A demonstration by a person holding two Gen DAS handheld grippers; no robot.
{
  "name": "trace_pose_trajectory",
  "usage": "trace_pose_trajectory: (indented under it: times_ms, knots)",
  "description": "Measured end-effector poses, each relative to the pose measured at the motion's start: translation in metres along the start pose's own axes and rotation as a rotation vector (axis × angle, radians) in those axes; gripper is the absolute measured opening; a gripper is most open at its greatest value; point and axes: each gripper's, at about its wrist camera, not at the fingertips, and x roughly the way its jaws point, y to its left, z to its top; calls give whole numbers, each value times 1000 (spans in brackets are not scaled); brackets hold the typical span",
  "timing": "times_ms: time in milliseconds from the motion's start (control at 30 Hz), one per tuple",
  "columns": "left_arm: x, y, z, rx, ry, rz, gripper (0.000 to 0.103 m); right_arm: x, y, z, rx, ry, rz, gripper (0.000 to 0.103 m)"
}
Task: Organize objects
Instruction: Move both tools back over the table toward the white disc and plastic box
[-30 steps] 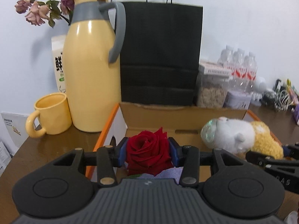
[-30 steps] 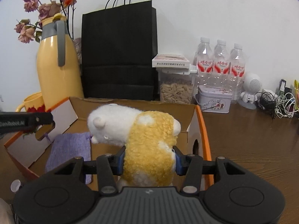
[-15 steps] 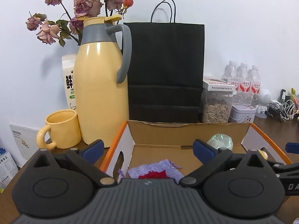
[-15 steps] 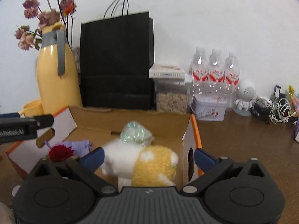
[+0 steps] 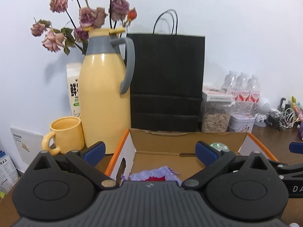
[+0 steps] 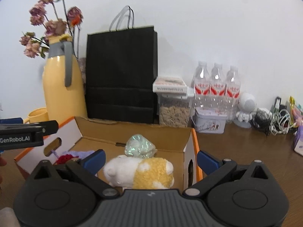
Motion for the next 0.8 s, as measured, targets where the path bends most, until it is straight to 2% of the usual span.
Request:
trace_pose_trajectory:
  times_ms: [167, 367, 600, 800]
  knots:
    - [-35, 3, 3, 8, -41, -13, 103, -32, 6, 3, -30, -66, 5, 103]
    - [-79, 9, 1, 9, -65, -21, 103, -71, 15, -4, -61, -89, 26, 103]
    - [-126, 15, -11, 20, -58, -16, 103, -121, 17, -25, -77, -89, 30, 103]
    - [-158, 22, -28, 36, -37, 0, 103, -149, 4, -55, -65, -45, 16, 103]
